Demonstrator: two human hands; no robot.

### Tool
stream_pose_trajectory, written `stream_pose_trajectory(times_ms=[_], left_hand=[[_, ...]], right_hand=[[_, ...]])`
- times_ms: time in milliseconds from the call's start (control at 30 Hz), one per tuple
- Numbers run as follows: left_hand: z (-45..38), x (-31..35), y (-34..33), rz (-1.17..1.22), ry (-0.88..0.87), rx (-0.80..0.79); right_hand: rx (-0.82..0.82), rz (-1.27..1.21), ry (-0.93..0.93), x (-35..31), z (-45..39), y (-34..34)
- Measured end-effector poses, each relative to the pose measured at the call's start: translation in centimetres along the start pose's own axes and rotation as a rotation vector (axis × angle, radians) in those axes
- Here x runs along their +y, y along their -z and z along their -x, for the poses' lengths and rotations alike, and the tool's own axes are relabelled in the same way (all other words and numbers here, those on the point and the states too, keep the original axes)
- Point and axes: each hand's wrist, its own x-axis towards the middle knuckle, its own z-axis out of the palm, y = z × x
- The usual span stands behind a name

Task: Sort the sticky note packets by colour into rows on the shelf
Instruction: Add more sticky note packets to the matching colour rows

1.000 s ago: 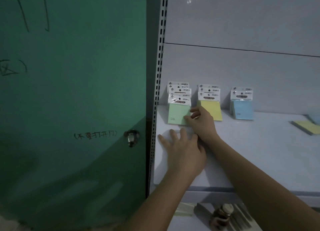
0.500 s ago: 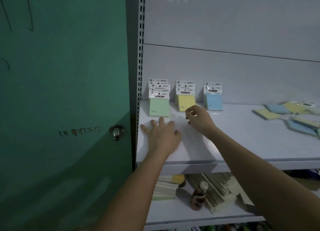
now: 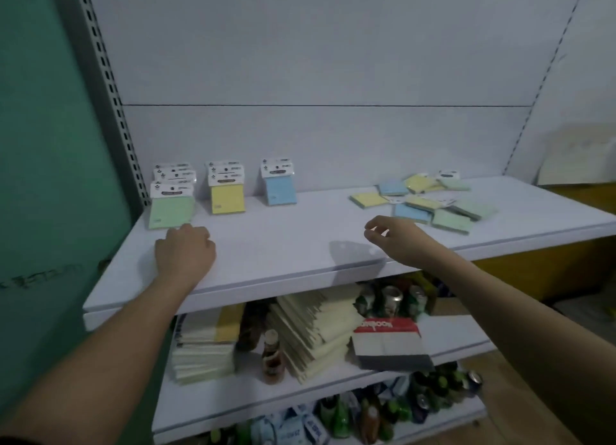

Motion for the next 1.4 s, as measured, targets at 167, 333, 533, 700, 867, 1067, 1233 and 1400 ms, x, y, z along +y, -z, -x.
stream_pose_trajectory(times_ms=[167,333,533,700,867,1067,1233,1400], left_hand=[[3.2,15.1,1.7,0.2,-0.255,-0.151],[7.2,26.4,2.6,0.214,-0.524,-0.228],[7.2,32.6,1.3,0.311,-0.518,-0.357],[2.5,35.7,-1.4,0.389,-0.435,-0.413],[-5.2,40.4,-4.9,0.478,-0.362,-0.452],[-9.8,47.3,-10.3,0.259,-0.403,-0.567],[-12.7,50.8,-12.6,0.338,-0.349,-0.657],[-13.3,52.8,-13.6,0.59,-0.236,-0.692]], right_hand=[[0.017,0.003,-0.066,6.0,2.8,5.4],[0.018,-0.023,-0.124,10.2,4.3,8.2],[0.004,-0.064,-0.173,14.4,3.8,7.7],[0.095,-0.073,-0.242,17.8,0.7,8.6],[0.162,0.074,-0.458,22.6,-5.0,12.0],[0.105,0.056,-0.644,28.0,-10.7,12.8],[0.159,-0.08,-0.586,30.9,-14.0,12.5],[0.157,-0.483,-0.547,34.5,-16.1,13.9]])
